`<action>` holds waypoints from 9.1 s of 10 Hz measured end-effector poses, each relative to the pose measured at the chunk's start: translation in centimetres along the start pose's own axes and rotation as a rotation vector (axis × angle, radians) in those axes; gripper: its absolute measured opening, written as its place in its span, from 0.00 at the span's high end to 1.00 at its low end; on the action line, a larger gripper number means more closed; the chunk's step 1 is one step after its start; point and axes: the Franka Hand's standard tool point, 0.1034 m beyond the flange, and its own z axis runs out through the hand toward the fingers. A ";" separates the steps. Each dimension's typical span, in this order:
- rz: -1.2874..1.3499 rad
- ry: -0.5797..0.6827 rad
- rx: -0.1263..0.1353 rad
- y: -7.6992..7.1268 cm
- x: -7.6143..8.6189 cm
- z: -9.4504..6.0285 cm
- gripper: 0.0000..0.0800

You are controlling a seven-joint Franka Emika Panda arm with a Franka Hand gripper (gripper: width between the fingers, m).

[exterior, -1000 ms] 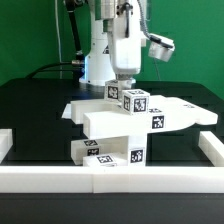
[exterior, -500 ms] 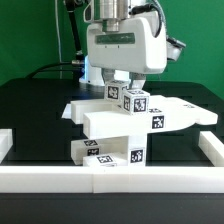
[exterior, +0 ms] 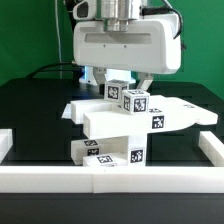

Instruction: Assemble chair

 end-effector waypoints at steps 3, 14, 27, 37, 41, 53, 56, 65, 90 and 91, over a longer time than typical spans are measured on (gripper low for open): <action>-0.178 0.001 0.000 0.4 0.3 -0.1 0.19; -0.139 0.002 0.003 0.6 0.7 -0.2 0.66; 0.984 -0.014 0.031 0.5 0.7 -0.2 0.66; 0.806 -0.022 0.021 -0.4 0.5 -0.3 0.19; 0.489 -0.015 0.018 -0.4 0.5 -0.3 0.19; -0.237 0.002 -0.013 0.1 0.8 -0.3 0.22; -0.201 0.002 -0.013 0.1 0.8 -0.3 0.67; 0.549 -0.009 0.014 0.2 1.0 -0.3 0.66; 0.420 -0.007 0.003 -0.6 0.8 -0.5 0.19; 0.350 -0.004 -0.002 -0.5 0.8 -0.5 0.19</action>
Offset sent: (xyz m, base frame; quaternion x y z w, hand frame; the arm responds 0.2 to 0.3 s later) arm -0.0018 -0.0009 0.0063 0.0065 -0.0051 -0.1229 0.9924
